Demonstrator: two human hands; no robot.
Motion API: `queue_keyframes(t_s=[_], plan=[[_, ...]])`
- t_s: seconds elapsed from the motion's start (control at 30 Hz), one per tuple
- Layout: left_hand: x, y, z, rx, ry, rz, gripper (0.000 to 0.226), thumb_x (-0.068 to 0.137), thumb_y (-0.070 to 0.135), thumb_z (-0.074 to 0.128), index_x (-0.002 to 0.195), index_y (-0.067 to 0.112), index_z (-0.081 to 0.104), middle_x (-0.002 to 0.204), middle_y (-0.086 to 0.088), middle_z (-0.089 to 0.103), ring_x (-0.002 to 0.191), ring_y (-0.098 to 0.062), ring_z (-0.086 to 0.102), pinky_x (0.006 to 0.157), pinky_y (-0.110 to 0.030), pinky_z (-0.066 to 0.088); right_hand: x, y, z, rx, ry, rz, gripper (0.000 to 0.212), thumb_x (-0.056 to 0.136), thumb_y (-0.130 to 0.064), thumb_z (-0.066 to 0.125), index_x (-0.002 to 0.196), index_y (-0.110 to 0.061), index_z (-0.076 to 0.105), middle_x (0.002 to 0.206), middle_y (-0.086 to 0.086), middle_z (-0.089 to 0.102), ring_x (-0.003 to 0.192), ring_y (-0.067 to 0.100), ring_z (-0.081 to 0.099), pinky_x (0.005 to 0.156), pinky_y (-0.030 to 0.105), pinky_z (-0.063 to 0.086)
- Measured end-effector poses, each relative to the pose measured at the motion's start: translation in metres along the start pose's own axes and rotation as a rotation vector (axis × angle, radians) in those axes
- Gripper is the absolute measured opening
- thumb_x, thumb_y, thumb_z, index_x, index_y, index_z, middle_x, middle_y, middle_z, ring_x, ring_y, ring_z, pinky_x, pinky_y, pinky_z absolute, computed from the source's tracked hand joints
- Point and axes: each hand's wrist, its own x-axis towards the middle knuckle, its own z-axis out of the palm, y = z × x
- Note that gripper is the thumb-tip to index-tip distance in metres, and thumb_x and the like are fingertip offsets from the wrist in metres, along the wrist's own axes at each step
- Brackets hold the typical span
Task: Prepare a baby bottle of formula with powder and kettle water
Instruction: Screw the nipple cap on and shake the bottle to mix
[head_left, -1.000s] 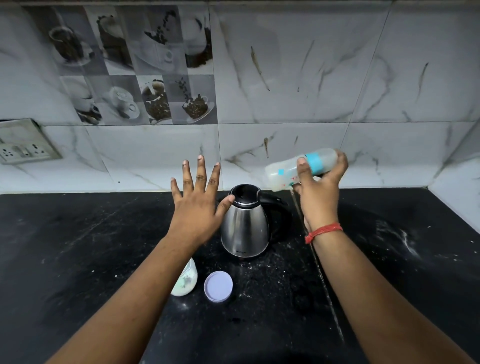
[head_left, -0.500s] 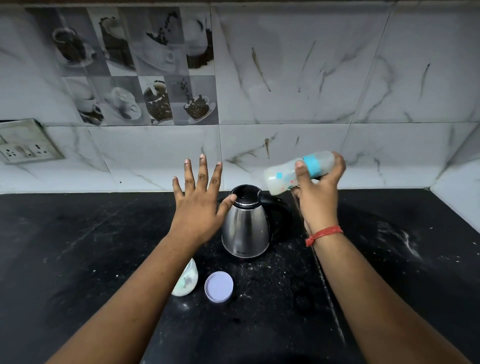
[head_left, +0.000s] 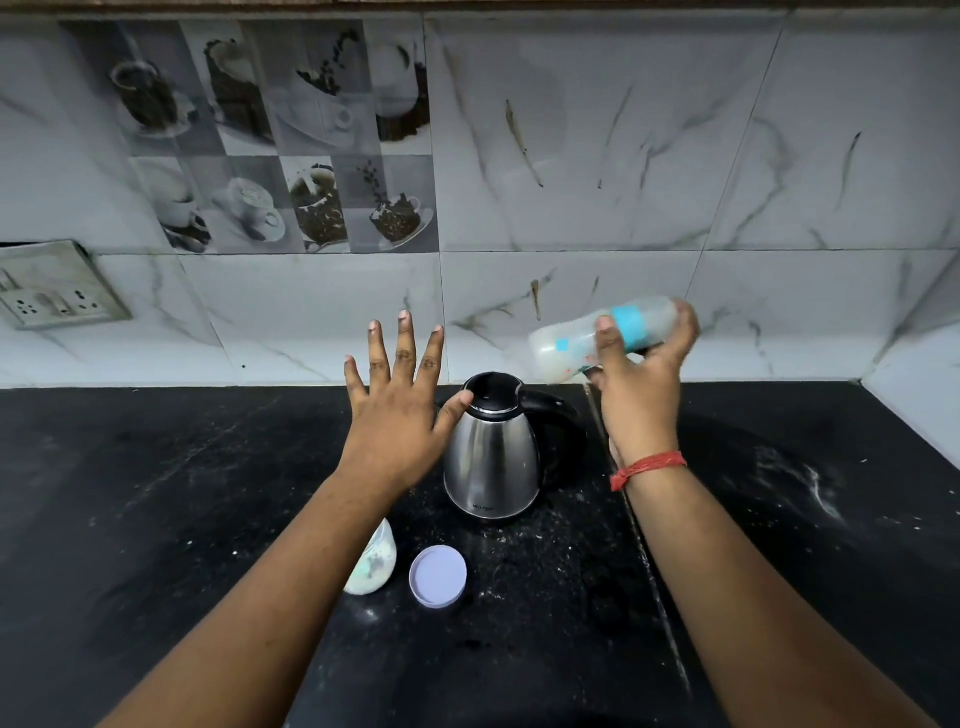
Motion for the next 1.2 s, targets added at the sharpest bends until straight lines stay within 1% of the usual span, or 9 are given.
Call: queue_keyframes(t_s=[0.1, 0.23, 0.33, 0.47, 0.57, 0.7, 0.83, 0.93, 1.2], plan=[[0.001, -0.002, -0.001, 0.002, 0.009, 0.007, 0.082, 0.092, 0.077, 0.000, 0.160, 0.036, -0.018, 0.167, -0.002, -0.033, 0.153, -0.032, -0.032, 0.124, -0.065, -0.007, -0.008, 0.002, 0.005, -0.193, -0.265, 0.023, 0.070, 0.082, -0.038, 0.081, 0.135, -0.054, 0.038, 0.116, 0.001, 0.063, 0.101, 0.024, 0.071, 0.079, 0.049, 0.063], [0.002, -0.004, -0.003, -0.019, 0.025, -0.009, 0.083, 0.091, 0.077, 0.000, 0.161, 0.035, -0.015, 0.168, -0.002, -0.031, 0.153, -0.032, -0.031, 0.123, -0.066, -0.006, -0.002, -0.003, 0.004, 0.069, 0.039, -0.039, 0.067, 0.091, -0.028, 0.075, 0.141, -0.038, 0.032, 0.123, 0.002, 0.061, 0.091, 0.012, 0.074, 0.077, 0.051, 0.063], [0.001, -0.004, -0.004, -0.003, 0.030, -0.005, 0.084, 0.090, 0.078, -0.002, 0.161, 0.035, -0.014, 0.168, -0.002, -0.030, 0.154, -0.032, -0.030, 0.124, -0.066, -0.005, -0.003, -0.006, 0.006, -0.159, -0.184, -0.021, 0.070, 0.087, -0.032, 0.078, 0.141, -0.045, 0.035, 0.119, 0.005, 0.064, 0.095, 0.018, 0.073, 0.079, 0.051, 0.063], [0.002, -0.004, -0.005, -0.018, 0.028, -0.022, 0.082, 0.091, 0.077, 0.000, 0.160, 0.035, -0.016, 0.168, -0.002, -0.031, 0.154, -0.033, -0.030, 0.124, -0.066, -0.005, 0.000, -0.009, 0.002, 0.034, 0.030, -0.049, 0.069, 0.093, -0.025, 0.073, 0.146, -0.034, 0.029, 0.123, 0.003, 0.060, 0.088, 0.007, 0.073, 0.077, 0.044, 0.064], [0.000, -0.004, -0.004, -0.009, 0.030, -0.004, 0.081, 0.092, 0.076, 0.002, 0.160, 0.036, -0.015, 0.168, -0.002, -0.031, 0.154, -0.032, -0.030, 0.123, -0.065, -0.006, -0.003, -0.008, 0.004, -0.140, -0.201, -0.005, 0.071, 0.087, -0.032, 0.078, 0.142, -0.044, 0.035, 0.121, 0.006, 0.062, 0.096, 0.018, 0.073, 0.078, 0.049, 0.064], [0.000, -0.004, -0.003, -0.024, 0.024, -0.019, 0.084, 0.090, 0.078, -0.001, 0.161, 0.035, -0.014, 0.167, -0.003, -0.032, 0.153, -0.033, -0.031, 0.123, -0.064, -0.008, -0.006, -0.012, 0.002, 0.083, 0.024, -0.055, 0.064, 0.090, -0.028, 0.076, 0.138, -0.041, 0.035, 0.124, 0.007, 0.060, 0.094, 0.013, 0.073, 0.078, 0.050, 0.063], [-0.001, -0.005, -0.003, -0.010, 0.016, -0.012, 0.083, 0.090, 0.078, -0.002, 0.161, 0.035, -0.015, 0.167, -0.002, -0.032, 0.153, -0.033, -0.031, 0.123, -0.065, -0.007, -0.006, -0.014, 0.004, -0.059, -0.144, -0.029, 0.071, 0.086, -0.032, 0.079, 0.142, -0.041, 0.036, 0.126, 0.010, 0.060, 0.104, 0.026, 0.071, 0.077, 0.050, 0.064], [0.001, -0.005, -0.004, -0.023, 0.023, -0.023, 0.085, 0.090, 0.079, -0.003, 0.161, 0.035, -0.014, 0.167, -0.003, -0.032, 0.153, -0.033, -0.031, 0.123, -0.065, -0.007, -0.004, -0.018, 0.002, 0.101, 0.004, -0.052, 0.066, 0.091, -0.026, 0.075, 0.141, -0.037, 0.033, 0.130, 0.011, 0.058, 0.103, 0.019, 0.072, 0.077, 0.046, 0.063], [0.002, -0.003, -0.006, -0.027, 0.025, -0.023, 0.083, 0.091, 0.076, 0.001, 0.161, 0.035, -0.014, 0.167, -0.002, -0.031, 0.153, -0.032, -0.031, 0.124, -0.065, -0.005, -0.005, -0.021, 0.003, 0.041, -0.067, -0.011, 0.064, 0.091, -0.030, 0.075, 0.139, -0.042, 0.034, 0.125, 0.007, 0.061, 0.099, 0.018, 0.073, 0.076, 0.045, 0.064]])
